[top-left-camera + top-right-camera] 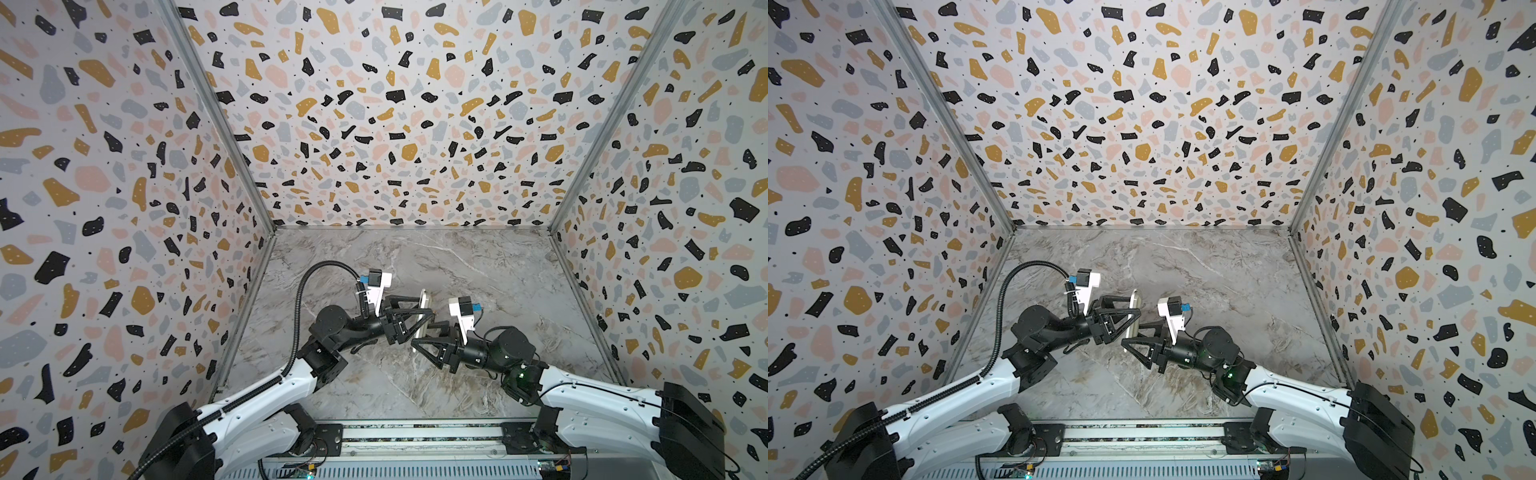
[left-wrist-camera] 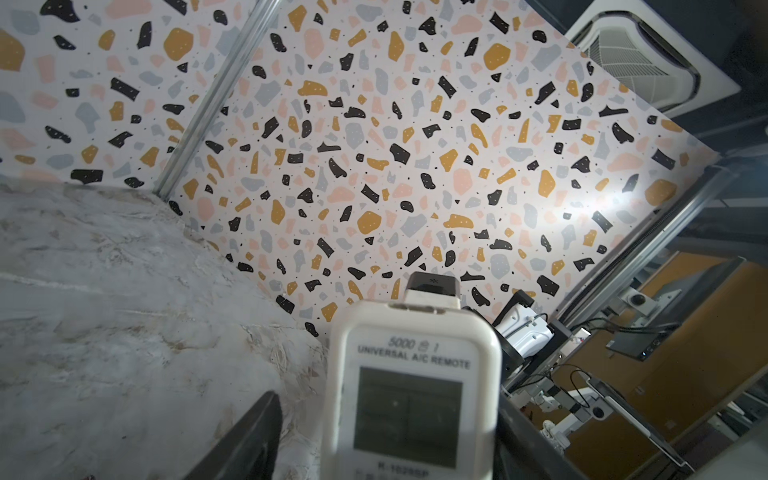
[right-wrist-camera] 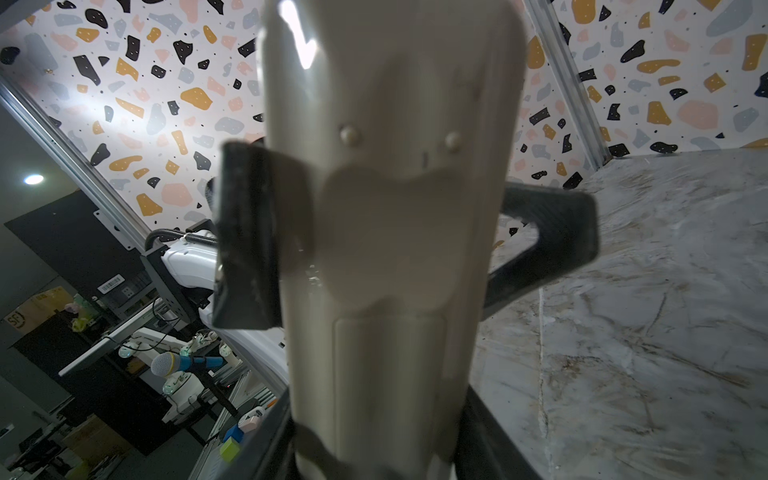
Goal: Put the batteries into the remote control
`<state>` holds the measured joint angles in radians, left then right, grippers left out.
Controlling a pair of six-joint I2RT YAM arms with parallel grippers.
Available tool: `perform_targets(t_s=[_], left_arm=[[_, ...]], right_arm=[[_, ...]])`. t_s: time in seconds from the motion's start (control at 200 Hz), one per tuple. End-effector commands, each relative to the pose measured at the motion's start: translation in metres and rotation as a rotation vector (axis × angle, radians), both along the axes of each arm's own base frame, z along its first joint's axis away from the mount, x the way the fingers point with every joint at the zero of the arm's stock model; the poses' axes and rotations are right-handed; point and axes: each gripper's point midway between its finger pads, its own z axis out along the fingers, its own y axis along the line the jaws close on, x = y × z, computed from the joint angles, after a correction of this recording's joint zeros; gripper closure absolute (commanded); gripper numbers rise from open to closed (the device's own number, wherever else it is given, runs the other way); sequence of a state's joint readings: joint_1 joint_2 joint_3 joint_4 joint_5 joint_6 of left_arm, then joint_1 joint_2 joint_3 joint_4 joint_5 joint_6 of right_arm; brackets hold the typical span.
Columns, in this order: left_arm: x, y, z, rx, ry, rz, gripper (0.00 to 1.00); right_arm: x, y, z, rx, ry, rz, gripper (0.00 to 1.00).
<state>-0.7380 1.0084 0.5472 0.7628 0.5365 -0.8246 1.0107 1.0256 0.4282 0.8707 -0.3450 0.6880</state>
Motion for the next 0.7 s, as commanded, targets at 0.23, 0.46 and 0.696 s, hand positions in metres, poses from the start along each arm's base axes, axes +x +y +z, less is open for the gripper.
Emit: perform_targets(t_s=[0.23,0.46,0.696], left_arm=[[0.027,0.013,-0.015,0.113,-0.005,0.195,0.13],[0.043,0.024,-0.040,0.268,-0.001,0.309,0.29],[0.051,0.023,-0.058,0.318,0.025,0.330,0.33]], right_arm=[[0.020,-0.005,-0.004,-0.085,-0.062,-0.139,0.96],[0.043,-0.011,-0.034,-0.293,-0.065,-0.305,0.98],[0.052,-0.005,-0.050,-0.439,-0.077,-0.380,0.99]])
